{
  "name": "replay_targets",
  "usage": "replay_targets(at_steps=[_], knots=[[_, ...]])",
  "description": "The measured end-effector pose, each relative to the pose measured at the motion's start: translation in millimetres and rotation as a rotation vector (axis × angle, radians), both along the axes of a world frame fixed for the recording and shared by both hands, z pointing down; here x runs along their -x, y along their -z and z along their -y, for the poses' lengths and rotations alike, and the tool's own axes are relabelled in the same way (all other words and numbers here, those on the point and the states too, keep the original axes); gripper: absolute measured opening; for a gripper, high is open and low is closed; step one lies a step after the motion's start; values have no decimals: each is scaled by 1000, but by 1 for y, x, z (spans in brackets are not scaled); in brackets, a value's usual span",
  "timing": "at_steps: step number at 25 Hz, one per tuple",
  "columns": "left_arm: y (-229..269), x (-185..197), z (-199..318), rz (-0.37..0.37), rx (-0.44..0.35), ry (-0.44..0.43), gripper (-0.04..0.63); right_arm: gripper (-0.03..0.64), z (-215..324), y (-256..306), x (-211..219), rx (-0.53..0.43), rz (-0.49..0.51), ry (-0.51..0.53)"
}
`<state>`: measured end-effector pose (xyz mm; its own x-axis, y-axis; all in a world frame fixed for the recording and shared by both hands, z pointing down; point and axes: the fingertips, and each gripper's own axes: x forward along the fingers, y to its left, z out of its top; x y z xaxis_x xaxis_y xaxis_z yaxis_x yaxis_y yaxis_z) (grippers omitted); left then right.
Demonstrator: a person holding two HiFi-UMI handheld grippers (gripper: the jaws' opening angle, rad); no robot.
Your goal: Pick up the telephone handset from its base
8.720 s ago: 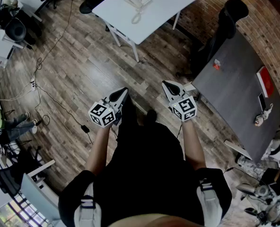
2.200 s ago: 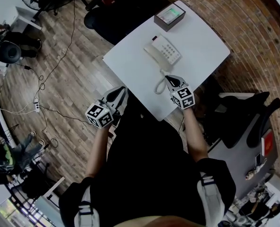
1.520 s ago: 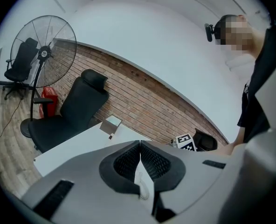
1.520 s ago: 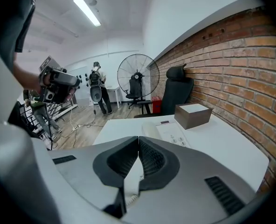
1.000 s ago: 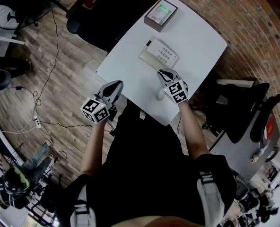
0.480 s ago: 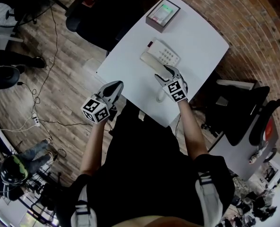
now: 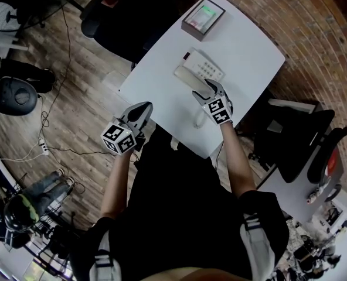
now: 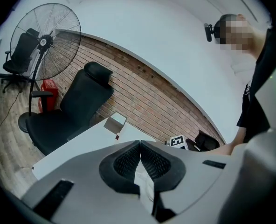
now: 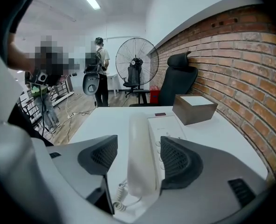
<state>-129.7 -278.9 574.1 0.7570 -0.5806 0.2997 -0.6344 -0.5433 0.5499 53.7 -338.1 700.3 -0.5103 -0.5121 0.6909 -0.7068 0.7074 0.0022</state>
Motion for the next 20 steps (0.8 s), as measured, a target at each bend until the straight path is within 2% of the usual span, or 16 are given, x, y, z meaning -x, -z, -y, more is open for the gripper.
replay_targets(at_steps=[9,20], knots=[[-5,-3,6,-4,5,0,20,298,5,-19,4,40,-6,16],[-11,13,8,13,21,25,20,296,16,-45,18,68,-53,45]])
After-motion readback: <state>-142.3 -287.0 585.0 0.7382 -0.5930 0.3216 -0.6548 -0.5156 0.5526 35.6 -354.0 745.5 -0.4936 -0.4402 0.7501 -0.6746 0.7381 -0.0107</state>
